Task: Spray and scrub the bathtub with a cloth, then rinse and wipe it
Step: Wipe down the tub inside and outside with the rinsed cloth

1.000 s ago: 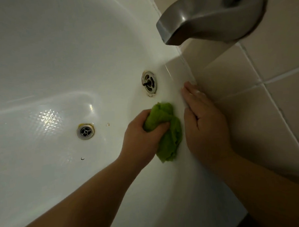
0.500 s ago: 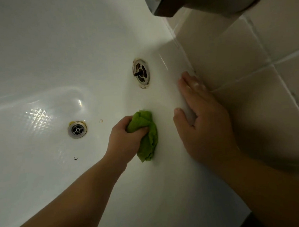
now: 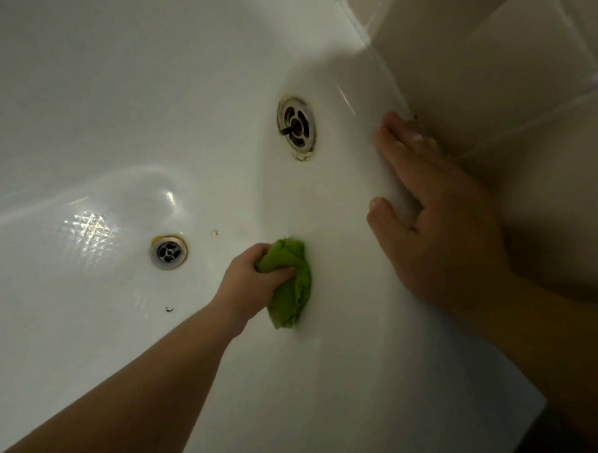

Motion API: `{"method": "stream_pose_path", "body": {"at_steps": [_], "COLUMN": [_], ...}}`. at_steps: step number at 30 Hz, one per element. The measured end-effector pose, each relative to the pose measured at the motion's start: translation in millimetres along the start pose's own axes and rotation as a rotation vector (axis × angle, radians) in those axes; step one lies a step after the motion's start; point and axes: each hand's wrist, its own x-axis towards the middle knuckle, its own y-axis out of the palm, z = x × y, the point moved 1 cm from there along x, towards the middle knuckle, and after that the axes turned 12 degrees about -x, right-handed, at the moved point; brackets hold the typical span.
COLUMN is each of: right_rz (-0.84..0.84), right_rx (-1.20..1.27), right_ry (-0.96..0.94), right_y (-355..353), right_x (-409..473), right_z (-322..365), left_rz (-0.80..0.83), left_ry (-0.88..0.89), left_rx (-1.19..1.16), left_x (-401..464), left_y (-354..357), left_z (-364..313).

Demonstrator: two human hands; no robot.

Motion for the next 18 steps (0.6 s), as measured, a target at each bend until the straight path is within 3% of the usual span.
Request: {"method": "stream_pose_path", "body": {"at_steps": [2,6,10,13,16,18], "right_rz": [0.013,0.023,0.021,0.015,0.025,0.053], "right_rx": [0.003,-0.013,-0.002,-0.015,-0.025,-0.016], "right_ry": [0.011,0.021,0.008,0.003,0.000,0.010], "right_y": [0,-1,-1,-1,-3,-4], "right_x": [1,3,4,6,8,7], "right_z": [-1,1,2,3,4,6], "left_rz": [-0.076,-0.241,-0.225,-0.105,0.001,-0.015], "left_ry": [0.038,-0.017,-0.128,-0.181,-0.008,0.152], "left_rx": [0.003,0.322,0.489,0.305,-0.060,-0.127], "left_x": [14,21,1,-25,-59,-71], "left_y": [0,-10,-8,7,36,49], "left_z": [-1,25,33,-1,-52,-72]}}
